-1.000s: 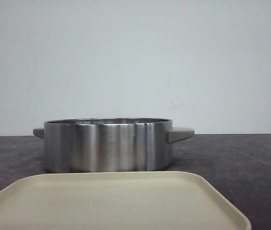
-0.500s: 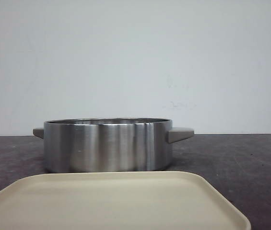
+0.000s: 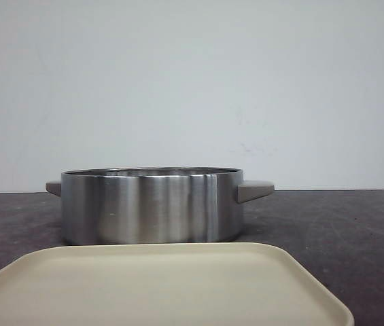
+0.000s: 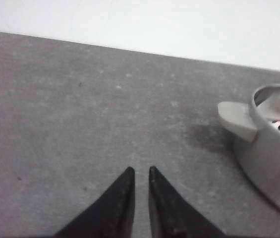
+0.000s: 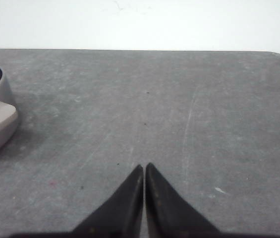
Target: Steam buns
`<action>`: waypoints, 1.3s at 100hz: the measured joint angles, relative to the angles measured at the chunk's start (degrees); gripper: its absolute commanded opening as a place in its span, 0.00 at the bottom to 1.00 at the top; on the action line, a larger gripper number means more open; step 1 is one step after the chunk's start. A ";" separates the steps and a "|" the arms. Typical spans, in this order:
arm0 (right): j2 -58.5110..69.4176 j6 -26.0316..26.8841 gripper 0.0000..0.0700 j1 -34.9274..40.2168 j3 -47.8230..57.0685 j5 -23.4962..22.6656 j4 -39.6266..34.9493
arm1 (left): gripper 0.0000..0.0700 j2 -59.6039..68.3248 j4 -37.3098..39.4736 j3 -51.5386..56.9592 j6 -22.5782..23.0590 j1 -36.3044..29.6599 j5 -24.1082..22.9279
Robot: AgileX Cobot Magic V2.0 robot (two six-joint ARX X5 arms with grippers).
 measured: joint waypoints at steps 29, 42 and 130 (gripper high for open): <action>0.00 0.00 0.01 0.00 0.00 0.02 -0.02 | 0.00 0.00 0.00 0.02 5.22 0.00 -0.02; 0.00 0.00 0.01 0.00 0.00 0.00 -0.02 | 0.00 0.00 0.00 0.02 5.07 0.00 -0.02; 0.00 0.00 0.01 0.00 0.00 0.02 0.00 | 0.00 0.00 0.00 0.00 5.07 0.00 -0.02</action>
